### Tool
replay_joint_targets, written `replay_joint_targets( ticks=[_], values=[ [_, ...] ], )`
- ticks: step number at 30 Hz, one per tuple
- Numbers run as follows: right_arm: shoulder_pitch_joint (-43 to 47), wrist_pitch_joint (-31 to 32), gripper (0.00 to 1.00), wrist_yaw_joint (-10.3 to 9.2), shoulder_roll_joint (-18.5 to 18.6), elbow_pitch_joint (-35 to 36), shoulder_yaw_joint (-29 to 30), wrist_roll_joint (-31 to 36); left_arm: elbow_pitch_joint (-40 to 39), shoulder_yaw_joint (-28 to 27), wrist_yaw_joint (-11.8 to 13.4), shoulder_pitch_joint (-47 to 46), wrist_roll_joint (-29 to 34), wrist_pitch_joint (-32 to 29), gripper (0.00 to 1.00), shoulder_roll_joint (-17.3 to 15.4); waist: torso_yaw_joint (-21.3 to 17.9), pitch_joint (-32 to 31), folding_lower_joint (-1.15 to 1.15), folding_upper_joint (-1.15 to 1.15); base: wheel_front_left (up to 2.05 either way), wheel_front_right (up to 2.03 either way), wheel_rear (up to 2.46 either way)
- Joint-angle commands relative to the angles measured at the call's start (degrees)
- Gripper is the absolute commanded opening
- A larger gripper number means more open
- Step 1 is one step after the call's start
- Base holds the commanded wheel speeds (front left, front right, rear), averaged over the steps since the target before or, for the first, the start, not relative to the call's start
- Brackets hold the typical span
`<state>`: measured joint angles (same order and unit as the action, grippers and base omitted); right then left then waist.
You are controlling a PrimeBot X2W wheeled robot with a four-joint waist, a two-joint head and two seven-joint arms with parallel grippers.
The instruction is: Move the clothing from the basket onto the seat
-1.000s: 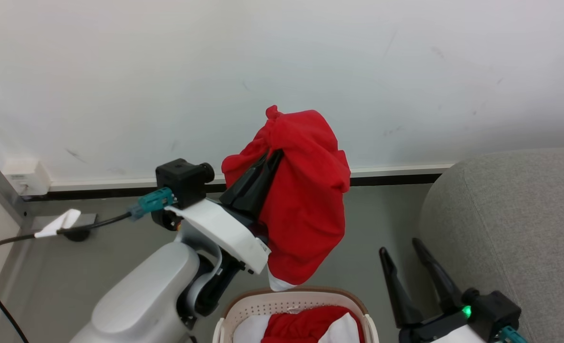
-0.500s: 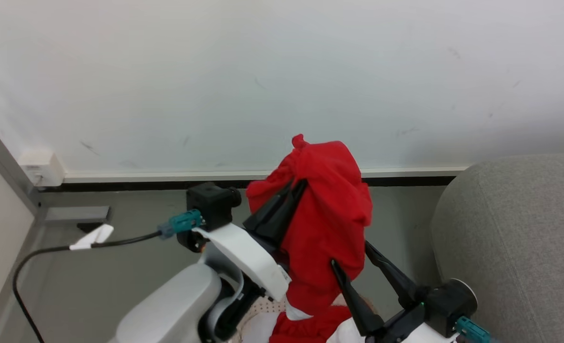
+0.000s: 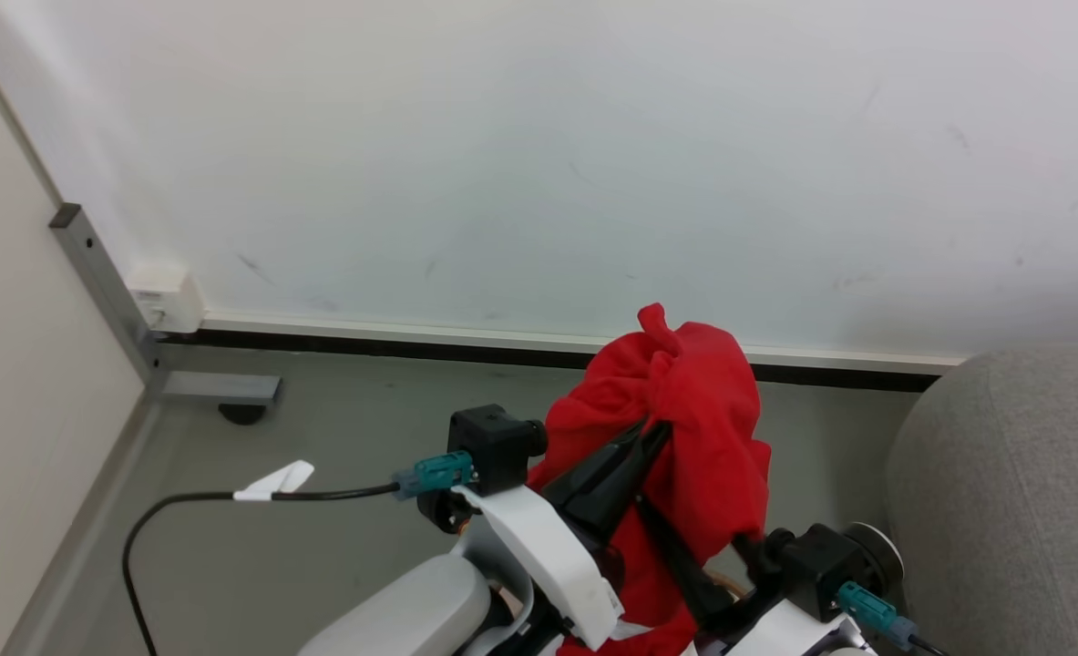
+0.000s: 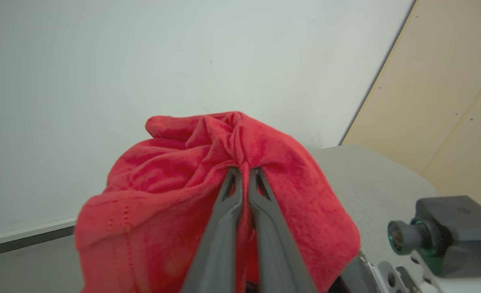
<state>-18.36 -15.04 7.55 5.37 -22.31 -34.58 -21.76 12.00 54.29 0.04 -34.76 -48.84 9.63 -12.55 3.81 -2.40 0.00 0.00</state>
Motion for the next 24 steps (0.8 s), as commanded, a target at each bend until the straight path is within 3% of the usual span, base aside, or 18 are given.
replay_joint_targets(
  ticks=[1,13,24],
  values=[
    [-0.4,-0.1,0.00,-0.12,-0.1,-0.3,0.1,-0.5,0.1,-0.1,-0.1,0.9,-0.4,0.1,0.00,0.1,0.7,-0.2,0.00,0.00,0.00,0.00,0.00],
    [2.1,-0.1,0.00,-0.12,-0.6,2.6,2.9,-0.2,1.9,-0.2,0.1,1.4,-1.0,0.4,0.00,-0.6,1.5,0.0,0.00,0.00,0.00,0.00,0.00],
    [3.3,-0.1,0.00,-0.12,-0.9,5.3,4.6,-0.6,2.9,-1.0,1.0,1.3,-0.8,1.3,0.02,-1.3,-0.8,0.4,0.00,0.00,0.00,0.00,0.00]
  ],
)
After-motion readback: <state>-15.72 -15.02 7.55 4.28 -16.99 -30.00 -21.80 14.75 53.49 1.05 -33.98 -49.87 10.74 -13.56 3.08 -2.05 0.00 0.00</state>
